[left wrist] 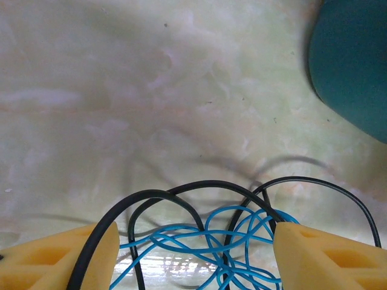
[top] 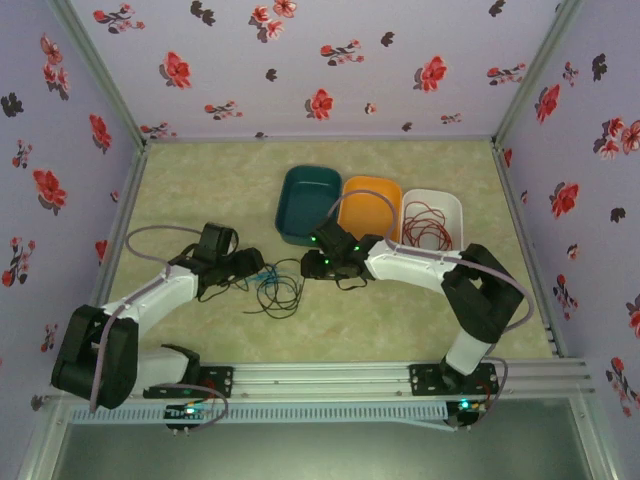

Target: Untangle the cables

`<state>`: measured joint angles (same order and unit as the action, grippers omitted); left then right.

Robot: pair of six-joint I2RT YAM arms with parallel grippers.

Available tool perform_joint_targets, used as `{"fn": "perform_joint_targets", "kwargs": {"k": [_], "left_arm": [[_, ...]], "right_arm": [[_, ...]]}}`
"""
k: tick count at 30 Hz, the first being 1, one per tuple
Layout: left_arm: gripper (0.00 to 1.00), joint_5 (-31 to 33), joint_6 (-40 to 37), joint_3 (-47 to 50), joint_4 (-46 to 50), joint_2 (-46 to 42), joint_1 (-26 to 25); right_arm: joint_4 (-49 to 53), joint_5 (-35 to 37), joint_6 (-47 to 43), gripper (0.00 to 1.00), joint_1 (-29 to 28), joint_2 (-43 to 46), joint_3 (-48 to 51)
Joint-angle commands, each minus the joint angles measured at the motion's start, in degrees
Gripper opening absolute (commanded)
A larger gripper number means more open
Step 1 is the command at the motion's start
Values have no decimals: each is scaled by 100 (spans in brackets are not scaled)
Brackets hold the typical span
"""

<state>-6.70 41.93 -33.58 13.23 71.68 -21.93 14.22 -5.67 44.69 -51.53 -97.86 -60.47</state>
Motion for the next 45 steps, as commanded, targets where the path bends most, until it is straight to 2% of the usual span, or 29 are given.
{"fn": "perform_joint_targets", "kwargs": {"k": [1, 8, 12, 17, 21, 23, 26, 39, 43, 45], "left_arm": [[68, 22, 122, 114, -151, -40, -35], [64, 32, 356, 272, -481, -39, -34], [60, 46, 429, 334, -567, -40, -37], [56, 46, 421, 336, -601, -55, -36], [47, 46, 435, 348, -638, -41, -40], [42, 43, 430, 336, -655, -51, -52], [39, 37, 424, 329, -705, -48, -87], [33, 11, 467, 66, -1032, 352, -478], [23, 9, 465, -51, -1051, 529, -564], [23, 11, 491, -68, -1059, 600, -582]], "right_arm": [[-318, -282, 161, 43, -78, -232, -271], [-393, -529, 155, 38, -95, -625, -459], [-359, -530, 169, 29, -97, -690, -467], [-292, -422, 142, 12, -95, -605, -440], [-219, -275, 56, 1, -97, -449, -406], [-217, -217, -47, 0, -112, -333, -379], [-188, -73, -239, 0, -138, -104, -355], [125, 365, -1045, 0, -314, 814, -562], [13, 291, -1245, 0, -365, 1125, -564], [-60, 253, -1370, 0, -415, 1313, -545]]}}
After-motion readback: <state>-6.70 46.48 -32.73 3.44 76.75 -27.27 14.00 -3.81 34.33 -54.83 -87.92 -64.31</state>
